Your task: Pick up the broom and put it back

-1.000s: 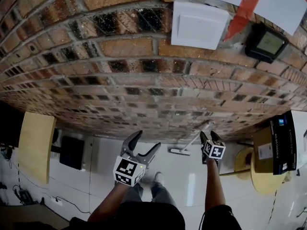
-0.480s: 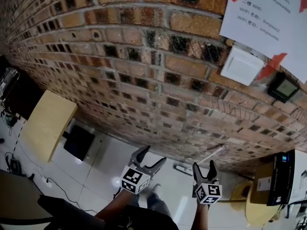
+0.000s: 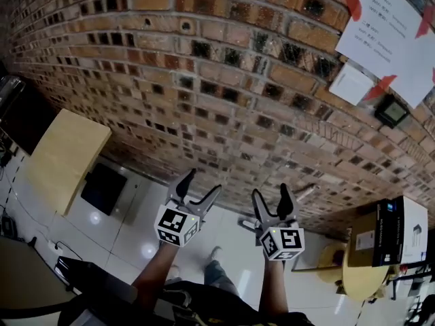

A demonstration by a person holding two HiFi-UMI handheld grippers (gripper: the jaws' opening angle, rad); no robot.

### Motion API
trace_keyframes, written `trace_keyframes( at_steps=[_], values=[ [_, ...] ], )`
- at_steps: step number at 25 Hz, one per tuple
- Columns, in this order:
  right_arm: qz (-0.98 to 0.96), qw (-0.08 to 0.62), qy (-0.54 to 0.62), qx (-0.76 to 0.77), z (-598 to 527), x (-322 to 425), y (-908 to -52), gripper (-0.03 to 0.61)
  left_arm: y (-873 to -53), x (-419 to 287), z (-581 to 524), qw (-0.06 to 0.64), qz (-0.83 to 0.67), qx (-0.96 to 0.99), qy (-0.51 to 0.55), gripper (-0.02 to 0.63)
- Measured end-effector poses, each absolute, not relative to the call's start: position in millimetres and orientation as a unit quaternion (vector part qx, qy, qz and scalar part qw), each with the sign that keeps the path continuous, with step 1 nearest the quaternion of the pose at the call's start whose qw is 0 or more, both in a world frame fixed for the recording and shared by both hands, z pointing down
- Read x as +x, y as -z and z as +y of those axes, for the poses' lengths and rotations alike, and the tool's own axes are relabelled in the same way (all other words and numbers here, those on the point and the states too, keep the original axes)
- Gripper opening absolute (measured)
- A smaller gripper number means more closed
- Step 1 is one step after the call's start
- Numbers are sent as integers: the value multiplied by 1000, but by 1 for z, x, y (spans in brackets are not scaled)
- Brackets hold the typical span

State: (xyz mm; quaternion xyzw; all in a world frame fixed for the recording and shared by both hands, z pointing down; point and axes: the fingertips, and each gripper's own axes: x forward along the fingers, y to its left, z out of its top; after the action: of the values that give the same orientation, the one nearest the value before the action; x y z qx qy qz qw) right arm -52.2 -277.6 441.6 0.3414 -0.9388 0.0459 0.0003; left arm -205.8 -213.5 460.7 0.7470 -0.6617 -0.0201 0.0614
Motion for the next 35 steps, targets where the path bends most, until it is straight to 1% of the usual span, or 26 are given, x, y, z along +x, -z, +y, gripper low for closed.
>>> trace_keyframes(
  at_steps=[6, 9, 12, 15, 21, 24, 28, 35],
  values=[
    [-926, -5, -35, 375, -182, -79, -432, 357, -445, -247, -132, 41, -647, 760, 36, 342],
    [-922, -9, -36, 385, -130, -89, -431, 357, -448, -262, -89, 43, -640, 766, 31, 342],
    [-917, -15, -40, 396, -92, -91, -429, 357, -445, -267, -57, 45, -629, 775, 35, 342],
    [-912, -21, -44, 406, -69, -87, -427, 357, -434, -262, -35, 33, -614, 788, 36, 342],
    [-899, -28, -1, 437, -64, -87, -402, 351, -402, -256, -18, -13, -620, 785, 10, 342],
    [-885, -28, 6, 465, -64, -78, -396, 341, -398, -249, -13, -13, -618, 786, 13, 342],
    [-889, -18, 2, 457, -63, -81, -401, 331, -398, -254, -15, -8, -634, 773, 16, 342],
    [-894, -11, -1, 447, -70, -71, -402, 328, -400, -243, -18, -4, -641, 768, 15, 342]
  ],
)
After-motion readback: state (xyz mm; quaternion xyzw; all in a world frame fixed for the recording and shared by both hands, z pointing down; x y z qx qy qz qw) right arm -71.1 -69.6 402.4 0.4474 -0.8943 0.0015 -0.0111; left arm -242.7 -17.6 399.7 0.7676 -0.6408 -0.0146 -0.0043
